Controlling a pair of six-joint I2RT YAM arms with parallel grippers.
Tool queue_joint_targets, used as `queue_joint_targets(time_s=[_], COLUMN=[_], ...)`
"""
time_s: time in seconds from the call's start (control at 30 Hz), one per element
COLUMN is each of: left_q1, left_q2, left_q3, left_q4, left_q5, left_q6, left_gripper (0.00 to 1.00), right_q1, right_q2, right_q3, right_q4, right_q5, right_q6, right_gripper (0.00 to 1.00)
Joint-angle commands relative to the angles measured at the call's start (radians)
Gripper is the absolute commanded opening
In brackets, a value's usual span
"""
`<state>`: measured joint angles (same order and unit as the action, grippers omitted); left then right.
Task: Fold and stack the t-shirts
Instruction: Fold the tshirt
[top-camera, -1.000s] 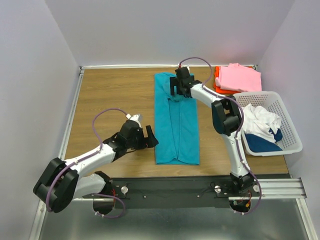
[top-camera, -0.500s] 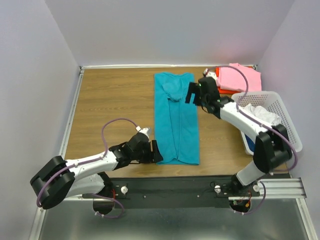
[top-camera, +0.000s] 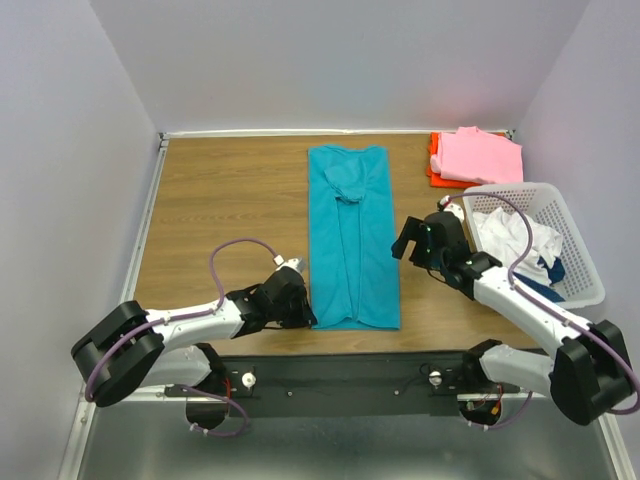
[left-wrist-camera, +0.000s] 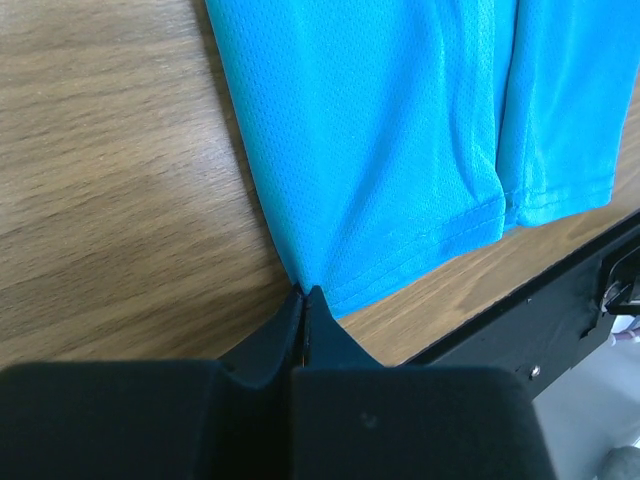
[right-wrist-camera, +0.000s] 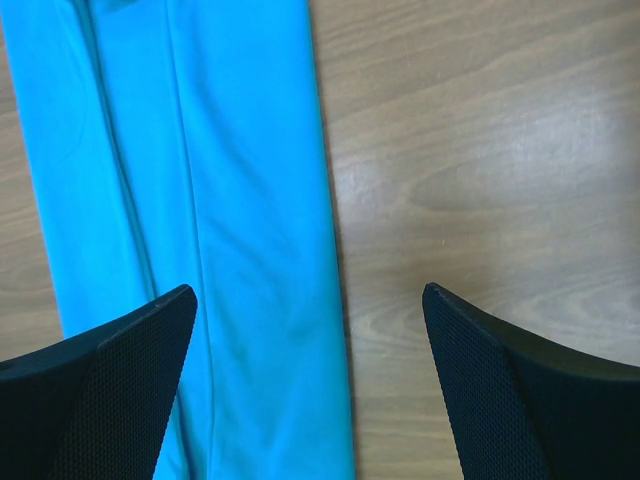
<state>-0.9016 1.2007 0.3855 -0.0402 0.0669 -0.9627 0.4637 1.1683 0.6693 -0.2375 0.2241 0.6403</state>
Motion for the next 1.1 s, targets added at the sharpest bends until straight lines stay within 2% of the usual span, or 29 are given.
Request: queue_joint_targets(time_s=[0.0,0.1,0.2,0.37,0.67,0.83,0.9,0.93,0.97,1.0,1.03,1.07], left_q1=[-0.008,-0.01,-0.01,-0.011,-0.011,-0.013,-0.013,-0.013,-0.013,-0.013,-0.014,-0.014], left_q2=[0.0,0.0,-0.006,-0.03,-0.043,-0.044,-0.049,-0.052,-0.052,-0.052,-0.052,-0.052], left_q3=[-0.023,-0.03,-0.034,-0.043,-0.051,-0.056,-0.06,-0.066,-0.068,-0.069,-0.069,-0.071], left_q4=[-0.041,-0.044,-0.046,-0.05,-0.053,-0.043,-0.041,-0.04,-0.038,-0.035,-0.032,-0.032], left_q5=[-0.016,-0.013,-0.012,-0.013,-0.024,-0.027,-0.03,-0.033,-0.033,-0.03,-0.026,-0.024], left_q6=[-0.005,-0.013,-0.013,-0.014,-0.025,-0.042,-0.048,-0.053,-0.056,-0.056,-0.059,-0.06], left_gripper=[0.0,0.0,0.0,0.0,0.0,0.0,0.0,0.0,0.0,0.0,0.0,0.0], right_q1=[0.009,0.029,0.102,0.242,0.277,0.282,0.283,0.283,0.283,0.283,0.283,0.283], right_q2=[-0.073,-0.119,-0.147,-0.136,-0.171,-0.176,-0.167,-0.161,-0.154,-0.153,-0.154,-0.16], right_q3=[-0.051,-0.094,-0.155,-0.181,-0.254,-0.296,-0.3,-0.301,-0.3,-0.301,-0.3,-0.301], right_q4=[-0.066,-0.187,-0.218,-0.27,-0.263,-0.217,-0.21,-0.209,-0.209,-0.209,-0.209,-0.209], right_q5=[-0.101,-0.217,-0.311,-0.261,-0.307,-0.348,-0.348,-0.339,-0.336,-0.338,-0.342,-0.347], right_q6=[0.039,0.036,0.08,0.145,0.217,0.24,0.239,0.236,0.236,0.236,0.237,0.239], right_gripper=[1.0,1.0,1.0,1.0,0.84,0.64,0.6,0.54,0.43,0.39,0.29,0.26])
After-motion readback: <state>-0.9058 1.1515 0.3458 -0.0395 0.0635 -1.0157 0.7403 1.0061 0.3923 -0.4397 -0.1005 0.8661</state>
